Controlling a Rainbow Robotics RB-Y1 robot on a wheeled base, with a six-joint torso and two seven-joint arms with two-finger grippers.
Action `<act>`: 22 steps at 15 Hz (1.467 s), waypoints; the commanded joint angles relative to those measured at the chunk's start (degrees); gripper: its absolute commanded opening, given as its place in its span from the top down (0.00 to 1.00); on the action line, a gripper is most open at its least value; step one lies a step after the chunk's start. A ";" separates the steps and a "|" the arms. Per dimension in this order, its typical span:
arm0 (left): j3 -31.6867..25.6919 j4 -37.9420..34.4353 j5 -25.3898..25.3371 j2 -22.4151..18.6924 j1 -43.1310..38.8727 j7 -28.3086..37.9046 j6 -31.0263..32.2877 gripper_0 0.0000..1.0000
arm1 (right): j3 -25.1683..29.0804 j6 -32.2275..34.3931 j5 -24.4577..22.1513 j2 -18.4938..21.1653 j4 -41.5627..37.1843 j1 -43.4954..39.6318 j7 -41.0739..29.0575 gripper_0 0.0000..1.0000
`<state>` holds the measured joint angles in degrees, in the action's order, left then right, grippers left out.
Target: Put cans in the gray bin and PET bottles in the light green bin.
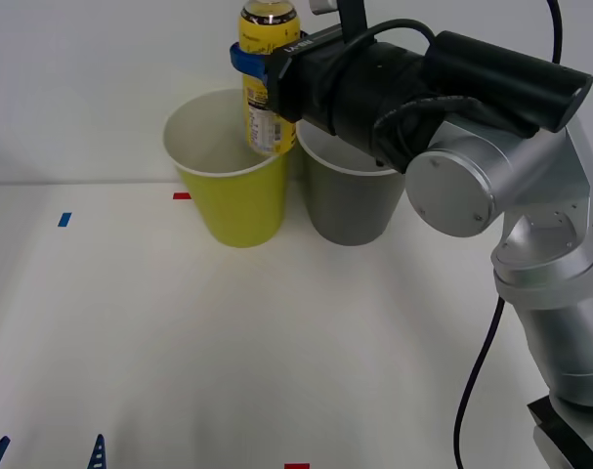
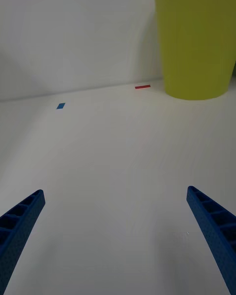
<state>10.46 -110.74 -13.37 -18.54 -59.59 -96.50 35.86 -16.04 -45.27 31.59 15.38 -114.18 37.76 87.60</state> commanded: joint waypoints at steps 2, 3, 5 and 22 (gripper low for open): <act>0.00 0.00 0.01 0.00 0.00 0.00 0.00 0.00 | -4.35 14.07 -3.03 -1.84 10.82 5.13 0.20 1.00; 0.00 0.00 0.01 0.00 0.00 0.00 0.00 0.00 | -6.02 18.38 -4.87 -2.02 13.81 5.65 0.03 1.00; 0.00 0.00 0.01 0.00 0.00 0.00 0.00 0.00 | -7.87 24.18 -5.84 -2.99 19.00 6.80 0.03 1.00; 0.00 0.00 0.01 0.00 0.00 0.00 0.00 0.00 | -8.57 29.19 -8.39 -7.73 26.47 11.37 0.11 0.00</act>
<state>10.46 -110.74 -13.36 -18.54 -59.59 -96.50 35.86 -24.62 -16.35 23.19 7.48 -87.25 49.16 87.42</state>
